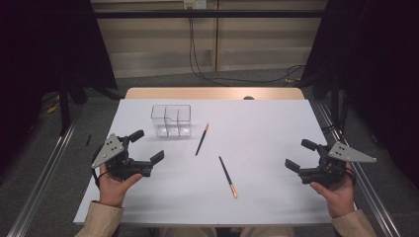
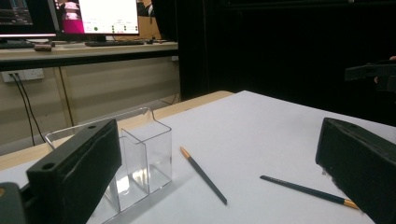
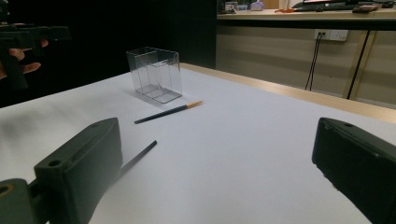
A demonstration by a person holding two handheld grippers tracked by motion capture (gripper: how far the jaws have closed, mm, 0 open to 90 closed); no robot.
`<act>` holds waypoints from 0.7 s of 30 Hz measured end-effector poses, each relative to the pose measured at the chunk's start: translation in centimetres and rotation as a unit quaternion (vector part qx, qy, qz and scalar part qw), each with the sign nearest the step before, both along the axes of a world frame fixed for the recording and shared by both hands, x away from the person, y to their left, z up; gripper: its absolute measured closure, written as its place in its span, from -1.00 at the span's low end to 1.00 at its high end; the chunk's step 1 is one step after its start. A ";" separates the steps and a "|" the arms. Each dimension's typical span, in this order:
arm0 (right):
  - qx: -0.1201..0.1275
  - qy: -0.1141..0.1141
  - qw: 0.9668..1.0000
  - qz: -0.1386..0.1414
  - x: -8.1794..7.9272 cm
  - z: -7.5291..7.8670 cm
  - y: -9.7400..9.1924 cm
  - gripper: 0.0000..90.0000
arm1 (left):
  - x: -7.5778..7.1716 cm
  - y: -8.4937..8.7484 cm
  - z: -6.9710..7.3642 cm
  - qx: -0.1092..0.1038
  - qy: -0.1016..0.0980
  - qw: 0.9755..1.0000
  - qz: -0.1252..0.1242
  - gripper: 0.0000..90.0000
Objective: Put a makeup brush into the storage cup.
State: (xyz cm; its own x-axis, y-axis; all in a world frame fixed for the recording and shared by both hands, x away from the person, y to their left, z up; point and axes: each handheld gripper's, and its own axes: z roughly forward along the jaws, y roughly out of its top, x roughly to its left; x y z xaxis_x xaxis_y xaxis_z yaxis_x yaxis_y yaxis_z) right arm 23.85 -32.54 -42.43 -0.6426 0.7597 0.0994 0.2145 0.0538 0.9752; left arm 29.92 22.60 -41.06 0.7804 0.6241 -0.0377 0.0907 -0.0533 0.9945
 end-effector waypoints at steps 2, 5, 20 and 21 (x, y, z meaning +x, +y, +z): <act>-0.001 0.002 1.000 0.001 0.0 0.0 0.0 -0.98 | 0.1 -0.1 0.0 0.003 -0.001 1.000 -0.001 -1.00; 0.001 0.001 1.000 0.001 0.0 0.0 0.0 -0.98 | 0.3 -0.5 0.0 -0.001 0.003 1.000 -0.003 -1.00; -0.001 -0.003 1.000 0.007 -0.1 0.1 0.1 -0.98 | 2.1 -3.1 0.2 -0.002 0.005 1.000 -0.016 -1.00; -0.001 -0.003 1.000 0.007 -0.1 0.1 0.1 -0.98 | 2.1 -3.1 0.2 -0.002 0.005 1.000 -0.016 -1.00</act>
State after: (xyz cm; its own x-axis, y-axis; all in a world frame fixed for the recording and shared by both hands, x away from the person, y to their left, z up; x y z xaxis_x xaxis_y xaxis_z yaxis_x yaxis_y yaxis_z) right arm 23.76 -32.43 -42.35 -0.6543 0.7503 0.0947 0.2084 0.0586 0.9763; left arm 32.05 19.46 -40.82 0.7991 0.5993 -0.0486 0.0993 -0.0519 0.9937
